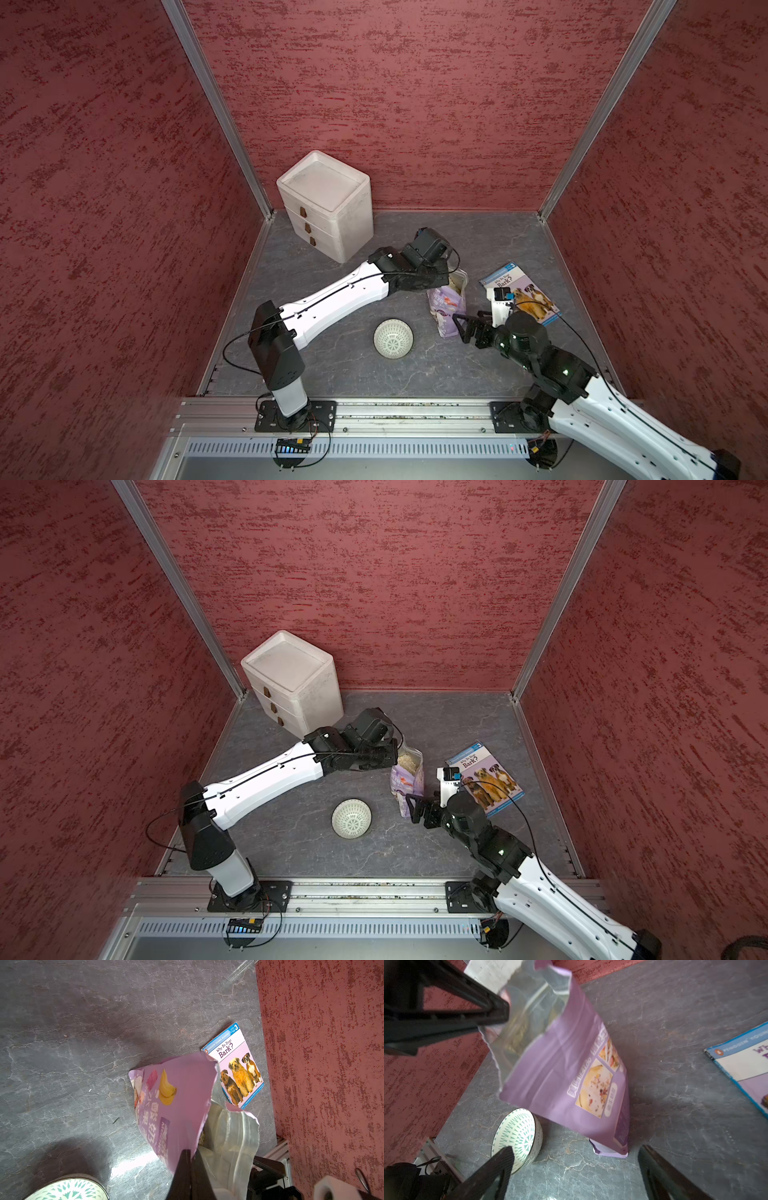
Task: Pour the oats into the breakfast bowl
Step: Open the oats bag at the center of the board, then pick up the oats bag from the center of the board.
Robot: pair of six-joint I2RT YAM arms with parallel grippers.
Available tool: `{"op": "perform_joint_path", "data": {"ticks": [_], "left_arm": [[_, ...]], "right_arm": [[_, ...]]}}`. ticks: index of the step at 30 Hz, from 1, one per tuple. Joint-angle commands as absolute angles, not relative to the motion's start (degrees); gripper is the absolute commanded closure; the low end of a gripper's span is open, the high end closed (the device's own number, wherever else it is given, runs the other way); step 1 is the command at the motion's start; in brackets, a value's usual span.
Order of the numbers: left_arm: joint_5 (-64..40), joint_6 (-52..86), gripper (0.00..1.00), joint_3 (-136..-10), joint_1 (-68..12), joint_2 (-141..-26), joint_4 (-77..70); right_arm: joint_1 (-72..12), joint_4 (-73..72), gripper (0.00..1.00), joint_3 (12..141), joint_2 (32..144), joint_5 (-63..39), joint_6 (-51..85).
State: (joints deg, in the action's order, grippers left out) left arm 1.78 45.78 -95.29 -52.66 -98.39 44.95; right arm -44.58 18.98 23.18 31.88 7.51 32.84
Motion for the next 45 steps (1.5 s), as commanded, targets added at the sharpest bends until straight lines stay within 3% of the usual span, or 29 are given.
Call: {"op": "perform_joint_path", "data": {"ticks": [1, 20, 34, 41, 45], "left_arm": [[2.4, 45.3, 1.0, -96.9, -52.5, -99.3, 44.9], [2.1, 45.4, 1.0, -97.6, -52.6, -99.1, 45.2], [2.3, 46.0, 1.0, -98.1, -52.7, -99.5, 46.4], [3.6, 46.6, 1.0, -98.3, -52.4, -99.8, 47.3], [3.9, 46.8, 1.0, -100.0, -52.1, -100.9, 48.4]], "right_arm": [[-46.8, 11.3, 0.01, 19.5, 34.0, 10.4, 34.7], [-48.2, -23.2, 0.02, 7.0, 56.0, 17.2, 34.4], [-48.7, -51.9, 0.02, 9.6, 87.3, 18.0, 34.5], [-48.7, -68.6, 0.12, 8.1, 98.3, 24.6, 33.9], [-48.7, -71.9, 0.29, 8.8, 101.7, 24.8, 31.5]]}}
